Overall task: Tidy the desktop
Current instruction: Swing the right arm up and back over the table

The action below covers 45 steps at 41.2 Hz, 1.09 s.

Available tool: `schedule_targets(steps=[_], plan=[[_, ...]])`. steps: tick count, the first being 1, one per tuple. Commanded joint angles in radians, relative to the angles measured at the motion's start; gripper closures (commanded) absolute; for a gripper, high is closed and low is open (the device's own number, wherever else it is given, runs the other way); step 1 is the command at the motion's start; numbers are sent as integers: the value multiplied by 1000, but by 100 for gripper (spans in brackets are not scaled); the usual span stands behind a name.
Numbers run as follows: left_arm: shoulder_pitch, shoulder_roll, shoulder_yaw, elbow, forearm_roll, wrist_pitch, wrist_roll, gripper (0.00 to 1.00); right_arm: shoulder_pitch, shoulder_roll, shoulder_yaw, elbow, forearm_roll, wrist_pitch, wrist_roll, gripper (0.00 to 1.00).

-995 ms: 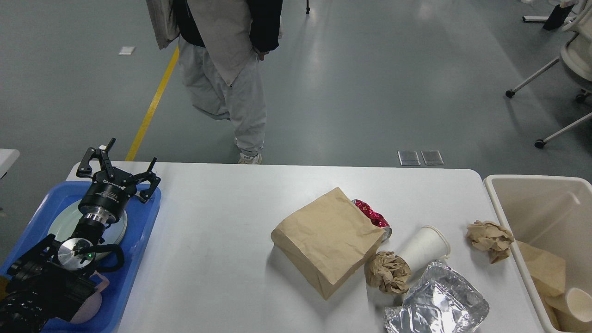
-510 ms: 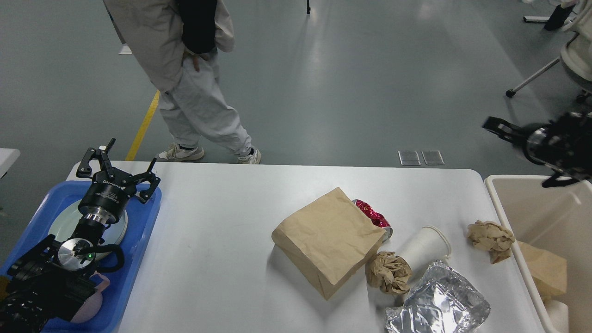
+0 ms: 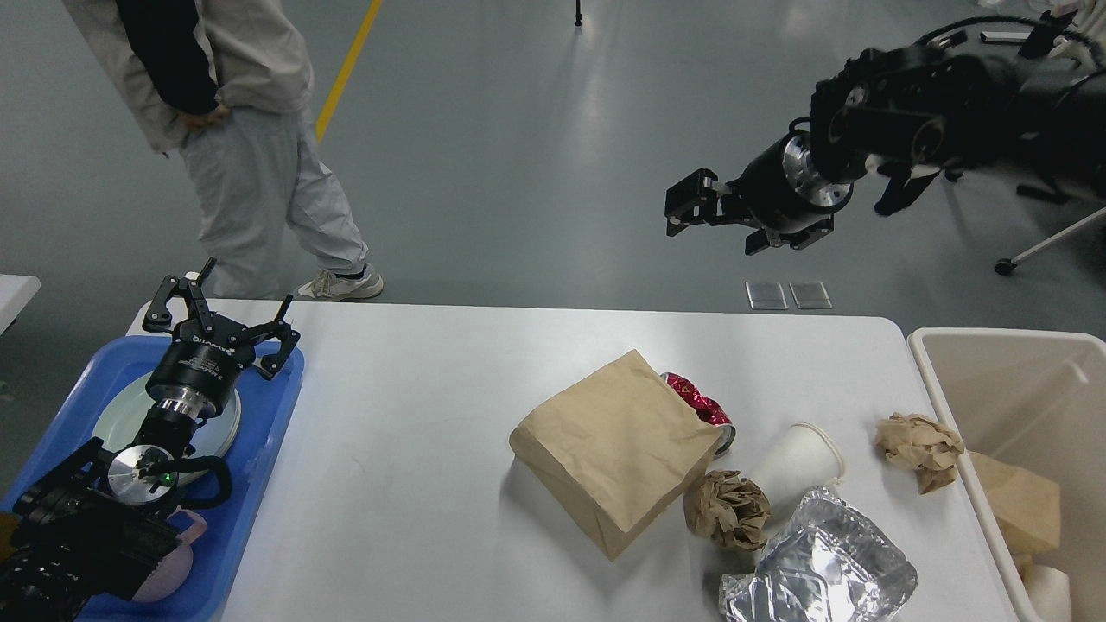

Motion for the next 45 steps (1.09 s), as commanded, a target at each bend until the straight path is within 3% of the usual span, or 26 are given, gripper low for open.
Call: schedule_targets(steps=[1,10,17,31,37,45], plan=[[0,-1,0,0,0,1,0,4,150,-69,-2,82,5,141,0,0],[0,1,0,0,0,-1,0,4,226,-154,-24,148,-5,185,-9,0],[0,1,0,1,0,-1,0,4,42,-181,-27,136,-8,170,-10,0],[0,-1,0,0,0,-1,0,4,-116,-181,-31,48,-31,150,-12,0],[0,1,0,0,0,-1,0,4,-184,-167,-33,42,-34,53,-14,0],[0,1,0,0,0,1,0,4,-323,-161,-33,-14,-41,-103,-49,0]])
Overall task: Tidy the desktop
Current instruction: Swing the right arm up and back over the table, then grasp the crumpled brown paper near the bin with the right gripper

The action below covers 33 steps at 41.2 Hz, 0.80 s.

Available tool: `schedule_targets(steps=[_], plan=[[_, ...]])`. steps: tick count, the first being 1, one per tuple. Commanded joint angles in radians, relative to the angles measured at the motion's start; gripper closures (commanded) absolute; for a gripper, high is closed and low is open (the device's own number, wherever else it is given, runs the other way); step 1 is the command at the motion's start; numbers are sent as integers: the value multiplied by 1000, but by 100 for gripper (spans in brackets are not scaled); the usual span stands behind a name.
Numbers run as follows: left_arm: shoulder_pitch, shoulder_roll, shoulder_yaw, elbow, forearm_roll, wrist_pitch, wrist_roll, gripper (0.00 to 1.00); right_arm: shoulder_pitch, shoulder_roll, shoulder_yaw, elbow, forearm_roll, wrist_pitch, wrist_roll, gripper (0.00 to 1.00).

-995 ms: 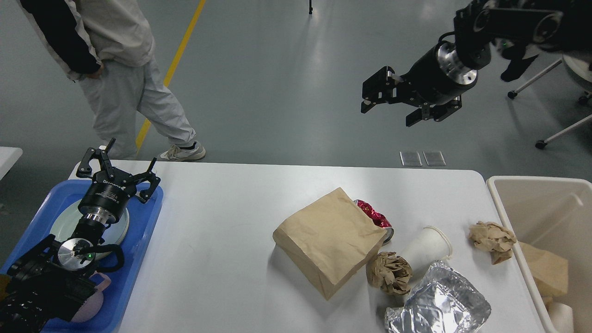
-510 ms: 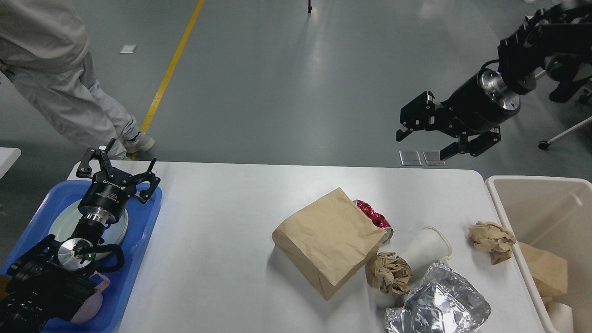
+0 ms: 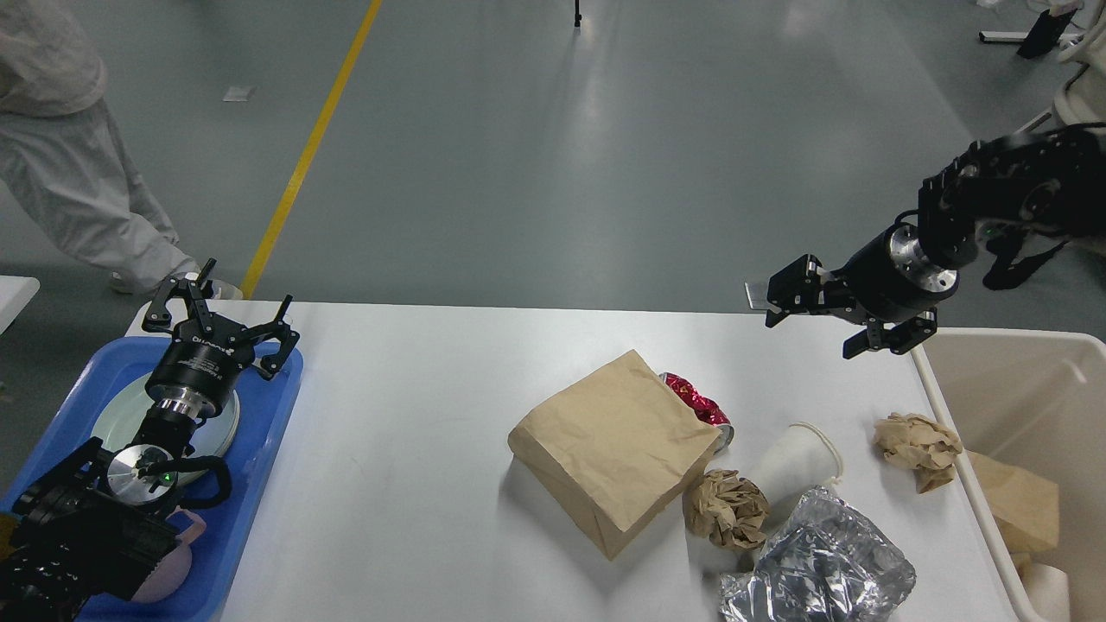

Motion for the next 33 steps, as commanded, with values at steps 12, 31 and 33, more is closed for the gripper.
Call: schedule_targets(steps=[12,31,33], plan=[[0,-1,0,0,-2,0,0,4,-432,23,-2,-288,-69,-229,-102,0],[0,0,0,0,0,-1,0,4,-650,14,10,-441,-104,-430,-105,0],[0,0,0,0,0,0,0,4,-664,14,18,-441,-100,-447,-105,0]])
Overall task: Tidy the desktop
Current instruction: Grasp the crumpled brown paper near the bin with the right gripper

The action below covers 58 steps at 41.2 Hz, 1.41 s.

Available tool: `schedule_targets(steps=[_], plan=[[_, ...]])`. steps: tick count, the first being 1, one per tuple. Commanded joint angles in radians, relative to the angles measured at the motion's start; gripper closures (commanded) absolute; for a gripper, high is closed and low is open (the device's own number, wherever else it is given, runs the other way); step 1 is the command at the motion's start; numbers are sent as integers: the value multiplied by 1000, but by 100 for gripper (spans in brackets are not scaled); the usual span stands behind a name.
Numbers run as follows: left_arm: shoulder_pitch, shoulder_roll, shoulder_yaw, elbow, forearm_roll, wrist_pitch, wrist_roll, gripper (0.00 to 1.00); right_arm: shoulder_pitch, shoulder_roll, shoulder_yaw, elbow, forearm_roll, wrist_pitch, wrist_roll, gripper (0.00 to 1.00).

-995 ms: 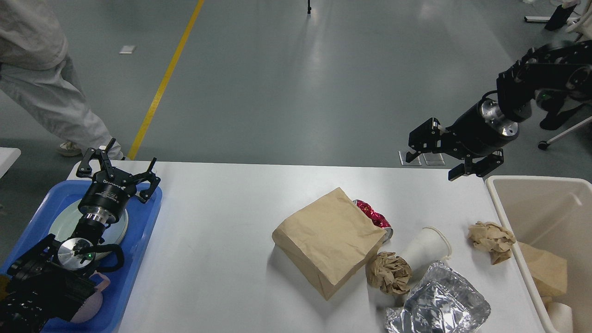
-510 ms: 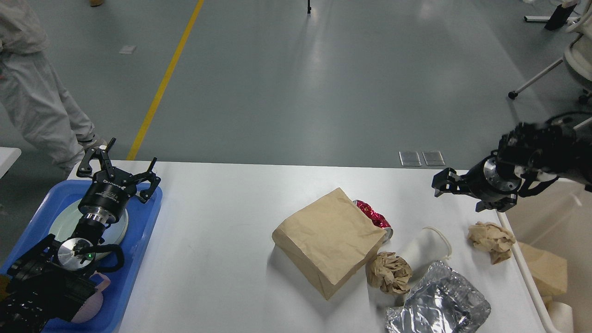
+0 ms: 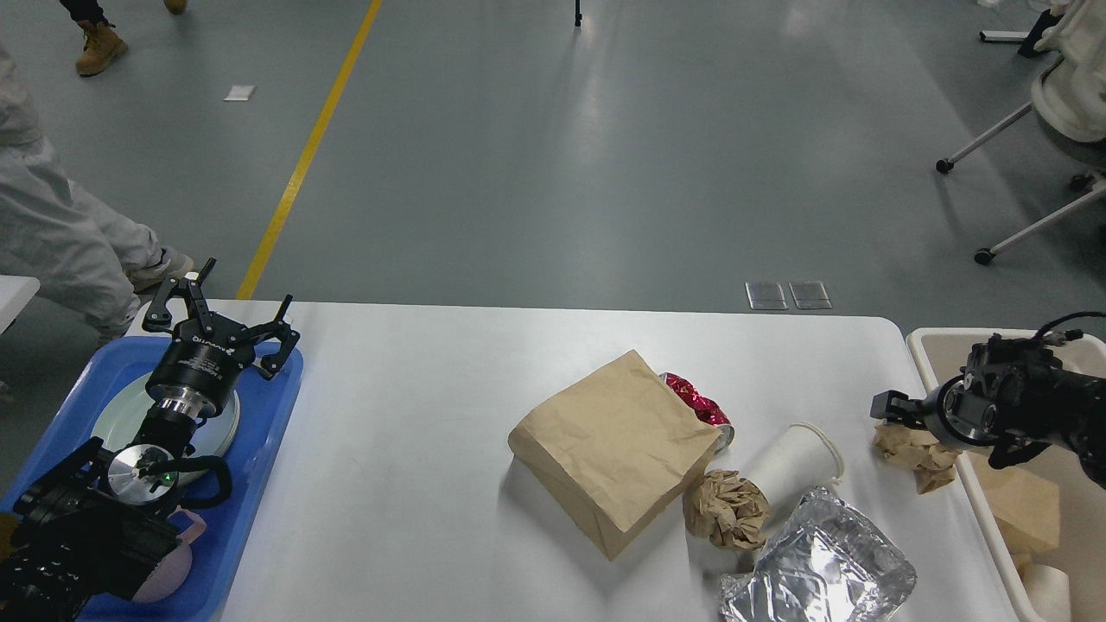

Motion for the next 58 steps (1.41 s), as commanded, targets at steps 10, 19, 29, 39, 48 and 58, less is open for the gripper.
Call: schedule_targets(steps=[10,19,29,39,48,58], plan=[[0,1,0,0,0,0,0,4,-49,1,56,-7,12,-56,1,2],[0,-1,0,1,0,-1,0,4,-58,3,64,39,12,-36,1,71],[0,-1,0,0,-2,0,0,4,-38,-23,88,63,13,-41,1,100],[0,1,0,1,0,0,0,4,130,-174,151,178,13,-38,1,100],[0,1,0,1,0,0,0,4,530,-408,140,574,9,20,3,100],[0,1,0,0,-2,0,0,4,957,-514,139,679,13,402,0,100]])
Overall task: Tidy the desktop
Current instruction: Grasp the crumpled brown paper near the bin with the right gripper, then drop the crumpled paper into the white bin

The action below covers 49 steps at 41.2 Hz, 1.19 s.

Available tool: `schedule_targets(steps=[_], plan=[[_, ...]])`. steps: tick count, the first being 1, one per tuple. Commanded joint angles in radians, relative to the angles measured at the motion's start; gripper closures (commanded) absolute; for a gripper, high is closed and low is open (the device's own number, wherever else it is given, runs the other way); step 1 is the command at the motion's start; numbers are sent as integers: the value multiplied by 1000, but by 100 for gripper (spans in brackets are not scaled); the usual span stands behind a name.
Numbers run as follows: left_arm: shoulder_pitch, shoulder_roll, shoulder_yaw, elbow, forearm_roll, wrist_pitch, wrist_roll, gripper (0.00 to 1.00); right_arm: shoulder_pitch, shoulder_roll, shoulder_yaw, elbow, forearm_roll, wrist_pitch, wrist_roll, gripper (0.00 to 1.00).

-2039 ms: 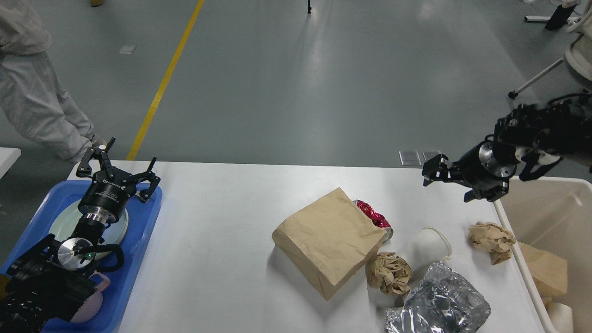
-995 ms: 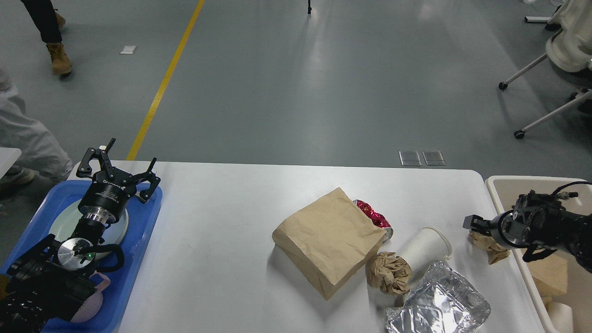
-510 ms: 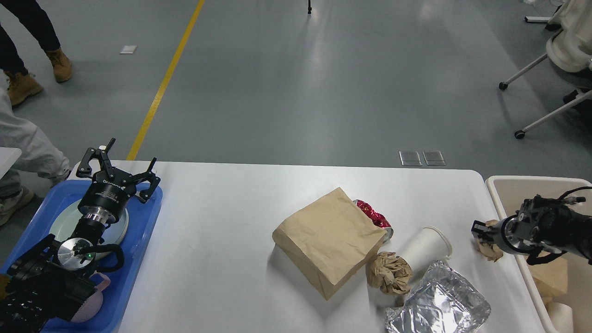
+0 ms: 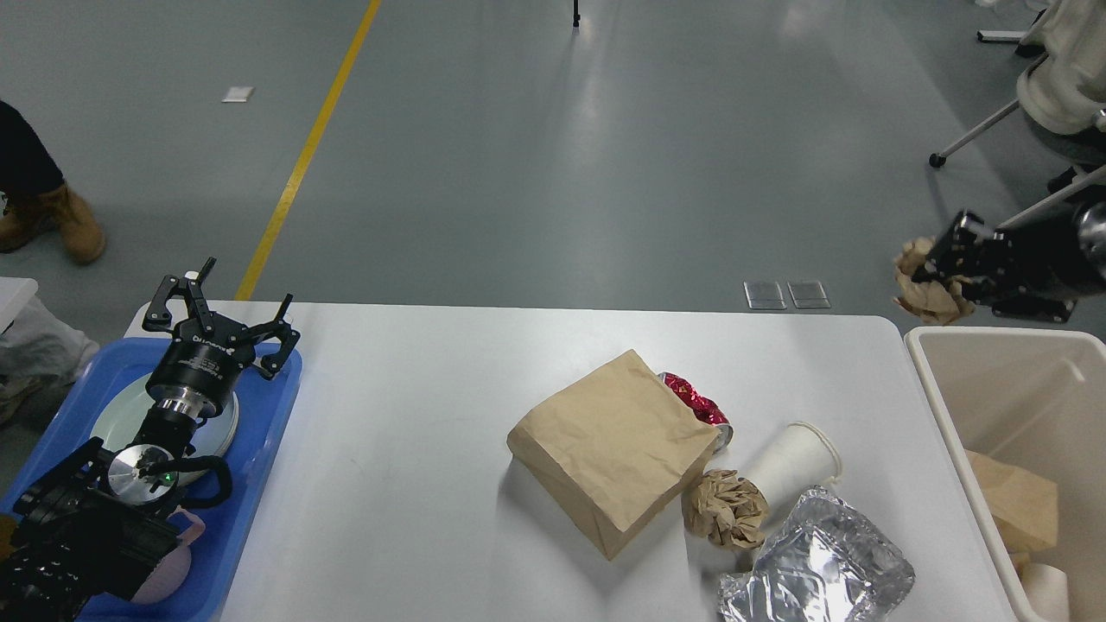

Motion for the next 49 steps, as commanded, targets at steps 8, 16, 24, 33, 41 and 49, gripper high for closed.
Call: schedule_targets(steps=[8,16,24,33,41,49], plan=[[0,-1,0,0,0,1,0,4,18,-35,-8,-84,-4,9,-2,100],[0,1,0,0,-1,-1,0,4,-446,-21,12,-356,2,-252,3,100],[0,1,0,2,0,-1,0,4,-828,77,115,-529,5,-447,5,8],[0,-1,0,0,-1,-1,0,4,-1029,126,233,-609,7,-501,5,0],[0,-1,0,2,0,1,0,4,-1014,133,229,-605,7,-502,5,0],[0,-1,0,0,-1,1,0,4,-948,157,219,-594,8,-498,3,0]])
